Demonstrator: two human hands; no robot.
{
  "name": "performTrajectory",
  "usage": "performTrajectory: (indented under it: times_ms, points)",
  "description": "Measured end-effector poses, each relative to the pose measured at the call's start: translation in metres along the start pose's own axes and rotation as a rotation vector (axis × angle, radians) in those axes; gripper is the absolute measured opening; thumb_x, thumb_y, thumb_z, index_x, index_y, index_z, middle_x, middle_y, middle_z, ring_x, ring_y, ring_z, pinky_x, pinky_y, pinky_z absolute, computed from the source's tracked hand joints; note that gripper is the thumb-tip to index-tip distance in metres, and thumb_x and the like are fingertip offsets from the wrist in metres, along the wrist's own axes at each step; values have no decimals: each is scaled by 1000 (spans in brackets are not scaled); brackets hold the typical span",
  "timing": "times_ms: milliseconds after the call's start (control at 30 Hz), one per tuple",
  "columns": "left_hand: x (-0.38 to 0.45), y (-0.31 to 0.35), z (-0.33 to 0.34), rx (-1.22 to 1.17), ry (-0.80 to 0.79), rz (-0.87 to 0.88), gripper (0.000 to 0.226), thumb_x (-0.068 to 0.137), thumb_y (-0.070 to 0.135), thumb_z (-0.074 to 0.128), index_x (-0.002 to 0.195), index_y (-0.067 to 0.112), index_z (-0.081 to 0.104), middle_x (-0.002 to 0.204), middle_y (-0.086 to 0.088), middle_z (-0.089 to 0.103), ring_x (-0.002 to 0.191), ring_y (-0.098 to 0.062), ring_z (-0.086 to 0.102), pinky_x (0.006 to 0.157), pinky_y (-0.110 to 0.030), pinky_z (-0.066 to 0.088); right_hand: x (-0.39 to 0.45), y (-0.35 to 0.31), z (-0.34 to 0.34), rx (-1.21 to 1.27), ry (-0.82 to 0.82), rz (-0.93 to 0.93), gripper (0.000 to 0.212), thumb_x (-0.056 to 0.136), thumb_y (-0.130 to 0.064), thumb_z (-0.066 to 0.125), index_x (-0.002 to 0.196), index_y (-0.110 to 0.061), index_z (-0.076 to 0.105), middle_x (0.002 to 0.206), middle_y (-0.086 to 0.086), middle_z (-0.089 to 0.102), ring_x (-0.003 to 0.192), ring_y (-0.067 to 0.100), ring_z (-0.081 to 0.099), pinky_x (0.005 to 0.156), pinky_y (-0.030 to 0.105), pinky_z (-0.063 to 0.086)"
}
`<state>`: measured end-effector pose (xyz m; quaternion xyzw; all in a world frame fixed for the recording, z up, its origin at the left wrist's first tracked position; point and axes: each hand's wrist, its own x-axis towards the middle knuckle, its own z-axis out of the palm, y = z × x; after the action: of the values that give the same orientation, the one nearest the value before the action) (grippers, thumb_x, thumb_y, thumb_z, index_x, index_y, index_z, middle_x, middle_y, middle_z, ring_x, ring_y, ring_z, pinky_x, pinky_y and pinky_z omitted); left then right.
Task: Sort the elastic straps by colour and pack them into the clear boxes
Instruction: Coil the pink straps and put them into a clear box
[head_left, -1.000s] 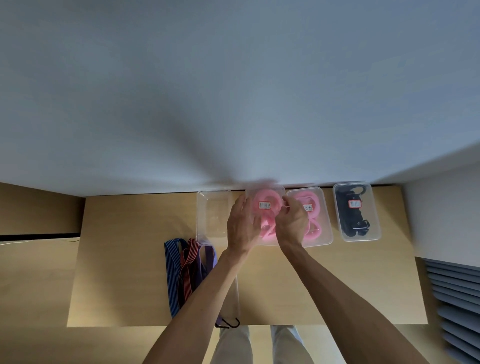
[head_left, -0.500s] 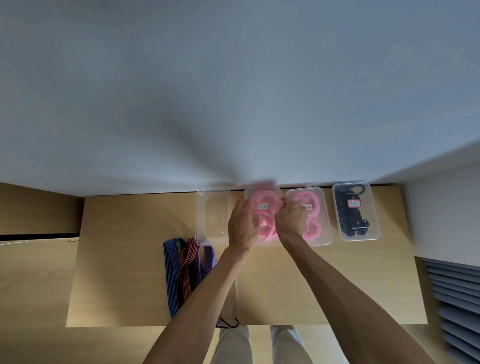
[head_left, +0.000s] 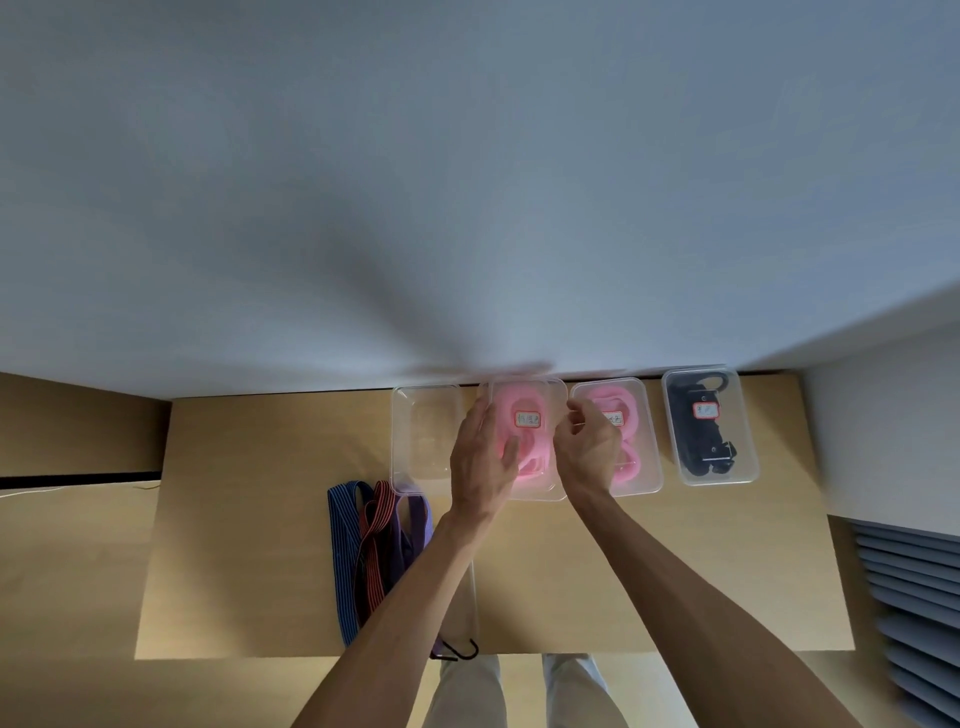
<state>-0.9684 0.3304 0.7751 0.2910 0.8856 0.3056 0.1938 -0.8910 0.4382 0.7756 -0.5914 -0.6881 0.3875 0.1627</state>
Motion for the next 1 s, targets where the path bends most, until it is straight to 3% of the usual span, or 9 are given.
performTrajectory:
  times_ms: [100,200,367,567,633,700,767,900,1000]
  points:
    - [3,-2,3,64,-55,-33,58,92,16,64,146,4,46,154,-9,44,138,-23,43,110,-26,36,0,3,3,-59,-51,-6,27,92,4,52,106,-3,74,80,16,73,69,30,65,60,27,45]
    - [9,-3,3,95,-88,-95,58,93,15,65,146,3,45,154,-9,43,140,-24,40,112,-25,32,3,2,10,-131,-118,-32,24,91,3,49,85,-4,71,66,18,65,57,32,56,54,41,46]
    - [16,-4,3,109,-116,-107,56,92,15,67,143,1,47,148,-9,47,133,-26,46,110,-26,35,8,3,17,-195,-155,-5,25,83,7,47,71,-9,61,60,18,58,53,24,38,48,32,29]
    - [14,-5,8,63,-54,-149,50,88,6,68,135,-2,53,137,-14,55,125,-29,54,106,-31,44,9,-3,20,-244,-144,-131,30,75,13,47,80,-10,67,61,5,44,55,26,35,44,27,15]
    - [10,-10,10,78,-38,-164,47,89,8,67,134,1,55,135,-12,57,121,-27,58,101,-32,49,8,-1,23,-286,-175,-146,35,78,11,48,91,-9,73,68,9,53,58,30,45,44,29,27]
    - [10,-14,10,158,-23,-183,41,89,8,66,130,6,60,130,-6,63,110,-27,62,88,-35,54,7,0,25,-311,-220,-145,44,83,10,47,110,-11,75,90,16,67,72,36,61,58,39,49]
    - [12,-17,10,248,-40,-182,38,88,7,66,126,10,63,123,-1,66,100,-26,64,77,-35,55,7,1,26,-317,-233,-154,47,84,10,45,115,-11,74,97,18,69,78,37,63,66,44,54]
    - [14,-19,9,279,-98,-177,41,89,6,68,129,11,60,121,-1,65,97,-25,61,77,-37,57,11,1,25,-410,-309,-180,50,79,13,45,110,-15,73,97,12,66,75,30,58,63,38,49]
    - [14,-14,10,345,-154,-149,48,84,10,73,130,6,56,133,-7,54,112,-28,54,82,-39,58,7,-1,25,-501,-342,-237,43,79,9,50,114,-12,65,113,10,55,91,32,53,67,37,40]
